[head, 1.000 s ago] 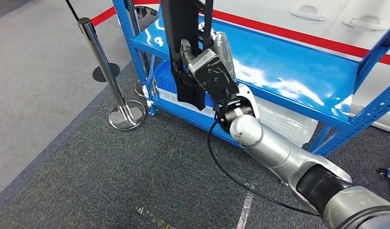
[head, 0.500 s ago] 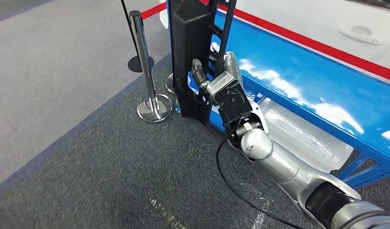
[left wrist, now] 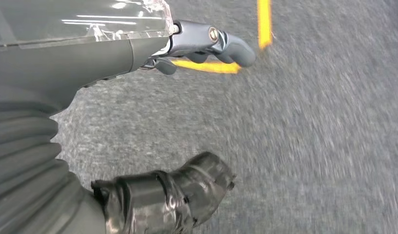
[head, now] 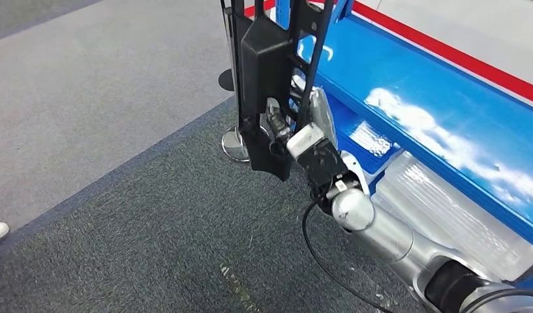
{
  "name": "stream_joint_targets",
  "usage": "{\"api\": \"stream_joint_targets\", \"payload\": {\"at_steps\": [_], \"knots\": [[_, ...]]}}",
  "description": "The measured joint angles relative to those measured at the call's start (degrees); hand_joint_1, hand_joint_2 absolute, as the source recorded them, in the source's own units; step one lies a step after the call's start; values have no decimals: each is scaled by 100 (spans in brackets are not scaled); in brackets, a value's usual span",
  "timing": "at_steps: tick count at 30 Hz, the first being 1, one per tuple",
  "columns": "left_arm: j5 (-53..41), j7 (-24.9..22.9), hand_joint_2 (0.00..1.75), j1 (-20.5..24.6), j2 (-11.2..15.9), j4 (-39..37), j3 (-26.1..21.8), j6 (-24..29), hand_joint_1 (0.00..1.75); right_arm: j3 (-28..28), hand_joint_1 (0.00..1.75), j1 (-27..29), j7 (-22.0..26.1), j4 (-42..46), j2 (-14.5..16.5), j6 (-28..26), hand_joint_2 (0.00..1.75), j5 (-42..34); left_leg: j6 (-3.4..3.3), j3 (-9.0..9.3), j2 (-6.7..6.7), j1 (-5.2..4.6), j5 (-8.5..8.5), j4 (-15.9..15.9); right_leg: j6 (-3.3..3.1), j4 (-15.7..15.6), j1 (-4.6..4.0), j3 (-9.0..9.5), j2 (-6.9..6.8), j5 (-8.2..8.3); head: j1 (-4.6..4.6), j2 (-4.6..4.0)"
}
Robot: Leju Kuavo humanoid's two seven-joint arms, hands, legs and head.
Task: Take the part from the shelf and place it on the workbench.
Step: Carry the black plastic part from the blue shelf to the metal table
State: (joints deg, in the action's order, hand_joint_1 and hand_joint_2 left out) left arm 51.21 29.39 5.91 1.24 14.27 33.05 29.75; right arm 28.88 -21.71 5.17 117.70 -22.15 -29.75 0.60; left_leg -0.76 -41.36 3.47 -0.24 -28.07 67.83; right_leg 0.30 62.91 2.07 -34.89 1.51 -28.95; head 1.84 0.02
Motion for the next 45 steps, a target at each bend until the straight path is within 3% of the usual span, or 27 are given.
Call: {"api": "stream_joint_targets", "payload": {"at_steps": [2,3,4,5,7,9,11,12,14,16,18,19,20,22,24,25,26,28,31,33,34,36,38,40,42,43,45], "knots": [[50,29,175,-31,2,0,-3,1,0,-18,175,265,179,205,2,-58,175,545,11,-418,-296,2,-322,790,-76,-11,-72,49,-286,-39,-11,0],[50,29,175,-36,1,0,-3,2,0,-22,175,351,191,277,4,-79,175,739,-19,-511,-315,-3,-352,965,-90,-12,-97,69,-376,-61,-11,0],[50,29,175,-44,-2,0,-3,2,0,-24,175,432,191,337,7,-88,175,890,-62,-490,-320,-19,-275,918,-103,-15,-117,92,-460,-84,-11,0],[50,29,175,-53,-5,0,-3,2,0,-25,175,504,182,395,10,-89,175,997,-116,-349,-348,-52,-110,652,-112,-23,-130,124,-543,-107,-11,0],[50,34,175,-68,-4,0,-3,-2,0,-30,175,623,154,502,15,-79,175,1128,-248,95,-628,-198,214,-162,-119,-80,-149,217,-690,-142,-11,0],[49,50,175,-57,21,0,-4,-9,0,-38,175,719,127,579,17,-63,175,1186,-345,381,-882,-339,307,-697,-105,-176,-164,298,-827,-150,-11,-1],[48,69,175,-46,52,0,-5,-18,0,-43,175,794,106,621,19,-54,175,1204,-388,466,-803,-374,316,-875,-82,-273,-175,361,-975,-148,-12,-1],[47,78,175,-57,57,0,-5,-23,0,-44,175,821,97,636,21,-51,175,1203,-391,528,-724,-352,354,-970,-72,-287,-168,386,-944,-167,-9,-1],[46,94,175,-76,51,0,-5,-36,0,-50,175,866,88,679,25,-48,175,1201,-399,661,-566,-280,423,-1162,-49,-58,-158,310,-614,-310,-9,-1],[46,114,175,-59,44,0,-5,-68,0,-59,175,915,83,710,27,-46,175,1195,-404,713,-400,-217,434,-1207,-19,626,-142,-59,-233,-576,-9,-1],[45,137,175,-29,40,0,-5,-116,0,-64,175,980,77,719,27,-41,175,1186,-390,716,-196,-167,406,-1168,50,1178,-108,-432,-140,-669,-7,-1],[43,146,175,-24,38,0,-5,-137,0,-66,175,1005,74,719,27,-37,175,1182,-363,716,-89,-135,378,-1126,97,1178,-76,-491,-135,-561,-7,0],[40,151,175,-26,34,0,-5,-154,0,-70,175,1018,69,719,27,-32,175,1179,-319,712,15,-93,335,-1055,155,968,-34,-438,-114,-358,-7,0],[33,155,175,-33,42,-1,-5,-181,0,-84,175,1029,49,724,28,-3,175,1171,-193,641,212,-17,191,-804,285,357,65,-195,115,-39,-2,-1],[37,152,175,-30,61,-2,-5,-195,0,-100,175,1052,17,749,29,41,175,1164,-108,500,369,18,87,-562,265,113,111,-81,335,-21,0,-1],[41,151,175,-35,67,-2,-5,-196,0,-105,175,1071,1,761,30,59,175,1160,-89,439,430,16,80,-512,207,126,101,-89,350,-58,-1,0],[45,150,175,-51,65,-2,-5,-196,0,-109,175,1087,-9,768,31,73,175,1160,-85,395,481,25,88,-511,146,159,97,-96,262,-63,-5,1],[50,149,175,-80,60,-2,-5,-195,0,-111,175,1098,-22,772,32,96,175,1159,-58,312,352,10,48,-427,77,143,73,-72,95,-68,-20,-1],[51,149,175,-76,60,-2,-5,-195,0,-123,175,1101,-29,783,32,122,175,1158,-27,-124,-200,7,-312,416,21,69,-4,18,-145,-80,-42,-2],[52,149,175,-76,59,-2,-5,-197,0,-136,175,1102,-29,786,32,131,175,1159,-80,-455,-313,-3,-466,993,1,41,-69,63,-314,-101,-39,-2],[51,149,175,-80,55,-2,-5,-198,0,-139,175,1103,-29,786,32,130,175,1158,-125,-480,-319,-26,-392,1005,-14,37,-92,88,-397,-121,-39,-2],[49,149,175,-88,44,-2,-5,-200,0,-142,175,1105,-29,790,32,129,175,1158,-238,-176,-405,-125,25,384,-49,13,-120,180,-557,-176,-38,-1],[48,150,175,-79,52,-2,-5,-199,0,-146,175,1106,-28,797,32,129,175,1159,-349,228,-690,-282,308,-348,-57,-77,-131,303,-689,-208,-38,-1],[48,151,175,-59,81,-2,-5,-196,0,-151,175,1106,-30,800,32,128,175,1159,-405,409,-841,-395,311,-690,-38,-186,-132,381,-817,-204,-38,-2],[50,152,175,-67,101,-2,-5,-193,0,-158,175,1105,-38,807,30,133,175,1158,-426,563,-709,-393,338,-955,-17,-270,-132,464,-924,-213,-39,-1],[50,153,175,-79,104,-2,-5,-193,0,-163,175,1106,-45,812,30,137,175,1160,-435,678,-630,-362,367,-1090,-6,-244,-136,487,-843,-243,-40,-1],[52,152,175,-85,94,-2,-5,-197,0,-180,175,1093,-69,824,25,148,175,1165,-453,860,-478,-276,427,-1283,9,153,-146,333,-482,-427,-40,-2]]}}
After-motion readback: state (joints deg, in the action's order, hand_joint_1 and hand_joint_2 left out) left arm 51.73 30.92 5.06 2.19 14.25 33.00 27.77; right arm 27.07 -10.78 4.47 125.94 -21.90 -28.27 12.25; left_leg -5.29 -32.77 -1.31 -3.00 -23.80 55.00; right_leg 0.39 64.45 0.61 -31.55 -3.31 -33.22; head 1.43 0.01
